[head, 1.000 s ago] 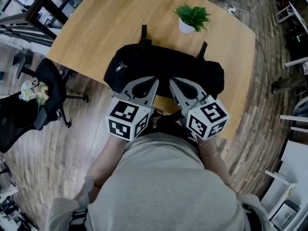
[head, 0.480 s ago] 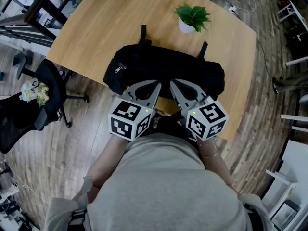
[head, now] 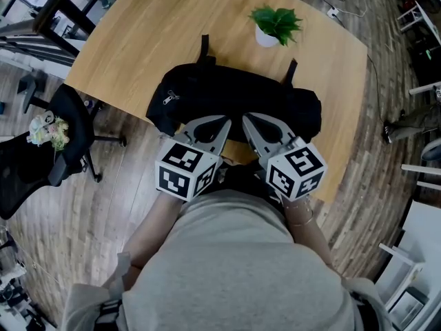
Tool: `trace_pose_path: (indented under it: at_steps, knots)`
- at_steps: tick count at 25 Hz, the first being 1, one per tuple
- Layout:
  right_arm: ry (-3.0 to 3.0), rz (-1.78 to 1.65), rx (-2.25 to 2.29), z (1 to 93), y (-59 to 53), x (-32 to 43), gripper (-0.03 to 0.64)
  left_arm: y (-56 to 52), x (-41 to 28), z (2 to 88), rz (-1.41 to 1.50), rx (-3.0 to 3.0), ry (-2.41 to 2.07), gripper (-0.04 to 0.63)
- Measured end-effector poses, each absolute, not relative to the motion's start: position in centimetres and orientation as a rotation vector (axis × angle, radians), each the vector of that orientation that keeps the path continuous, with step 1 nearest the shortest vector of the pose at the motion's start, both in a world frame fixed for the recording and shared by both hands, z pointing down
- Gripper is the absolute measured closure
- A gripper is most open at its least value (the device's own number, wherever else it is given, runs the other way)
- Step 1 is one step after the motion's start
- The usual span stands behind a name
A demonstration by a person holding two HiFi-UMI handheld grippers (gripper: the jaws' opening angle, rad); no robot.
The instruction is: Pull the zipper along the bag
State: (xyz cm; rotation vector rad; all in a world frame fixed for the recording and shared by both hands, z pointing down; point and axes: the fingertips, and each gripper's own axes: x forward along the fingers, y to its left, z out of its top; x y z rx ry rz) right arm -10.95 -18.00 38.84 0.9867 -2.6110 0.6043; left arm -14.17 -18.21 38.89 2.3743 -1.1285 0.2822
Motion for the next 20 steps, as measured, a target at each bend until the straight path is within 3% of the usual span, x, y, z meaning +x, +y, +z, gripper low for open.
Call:
trace_pose_path:
  at_steps: [20]
  knots:
    - [-2.601,0.623,1.033,39.2,-17.9,-10.0,0.611,-17.7,-13.0,38.7,0.287,2.382,-1.089,0.578]
